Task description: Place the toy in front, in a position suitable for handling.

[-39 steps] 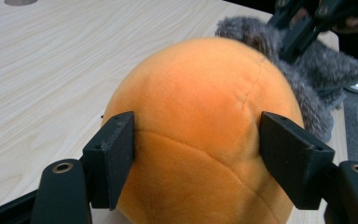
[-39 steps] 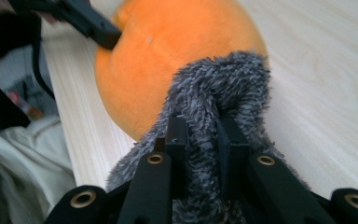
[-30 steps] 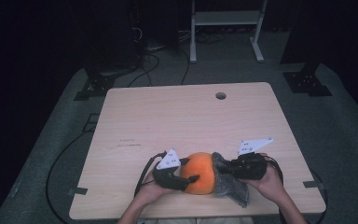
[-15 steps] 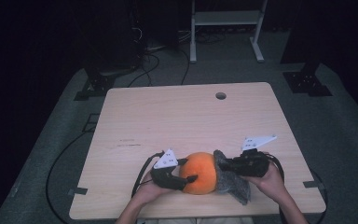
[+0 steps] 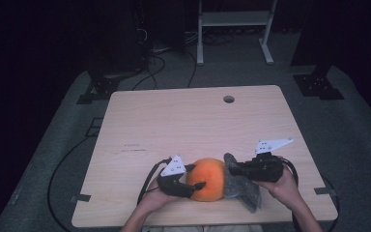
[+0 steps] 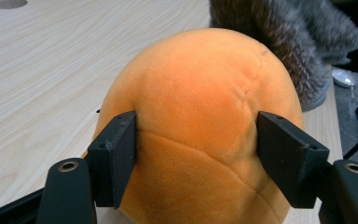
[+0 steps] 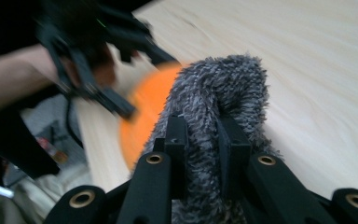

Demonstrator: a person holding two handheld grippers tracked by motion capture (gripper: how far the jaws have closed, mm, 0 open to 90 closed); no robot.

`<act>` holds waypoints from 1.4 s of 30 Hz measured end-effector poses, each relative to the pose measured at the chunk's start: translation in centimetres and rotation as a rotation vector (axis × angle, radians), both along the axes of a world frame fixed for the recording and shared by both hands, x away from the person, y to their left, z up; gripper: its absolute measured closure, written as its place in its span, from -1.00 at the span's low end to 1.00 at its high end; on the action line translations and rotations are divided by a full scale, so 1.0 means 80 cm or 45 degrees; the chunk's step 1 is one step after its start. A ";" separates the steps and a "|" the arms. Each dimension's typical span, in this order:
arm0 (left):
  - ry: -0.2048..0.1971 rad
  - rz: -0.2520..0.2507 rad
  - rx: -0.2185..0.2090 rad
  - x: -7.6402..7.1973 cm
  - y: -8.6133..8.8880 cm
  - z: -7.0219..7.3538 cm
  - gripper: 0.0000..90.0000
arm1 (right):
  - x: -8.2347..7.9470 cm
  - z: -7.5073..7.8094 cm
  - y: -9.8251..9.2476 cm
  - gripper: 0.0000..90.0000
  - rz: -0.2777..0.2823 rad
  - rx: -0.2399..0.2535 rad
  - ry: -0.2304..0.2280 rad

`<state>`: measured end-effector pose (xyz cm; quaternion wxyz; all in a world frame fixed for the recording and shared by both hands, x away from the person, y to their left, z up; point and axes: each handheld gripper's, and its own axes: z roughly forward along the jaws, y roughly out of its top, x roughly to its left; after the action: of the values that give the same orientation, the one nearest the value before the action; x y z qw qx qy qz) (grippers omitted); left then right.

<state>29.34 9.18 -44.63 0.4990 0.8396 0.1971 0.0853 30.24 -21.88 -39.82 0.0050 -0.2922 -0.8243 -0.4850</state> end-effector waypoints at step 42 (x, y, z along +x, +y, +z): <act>-0.123 0.047 0.062 -0.008 -0.007 0.003 -0.35 | -0.001 -0.022 -0.013 0.72 -0.020 -0.046 0.001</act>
<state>28.69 8.58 -44.42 0.4855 0.8426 0.1863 0.1396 30.16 -22.90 -41.60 -0.0039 -0.2990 -0.8306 -0.4698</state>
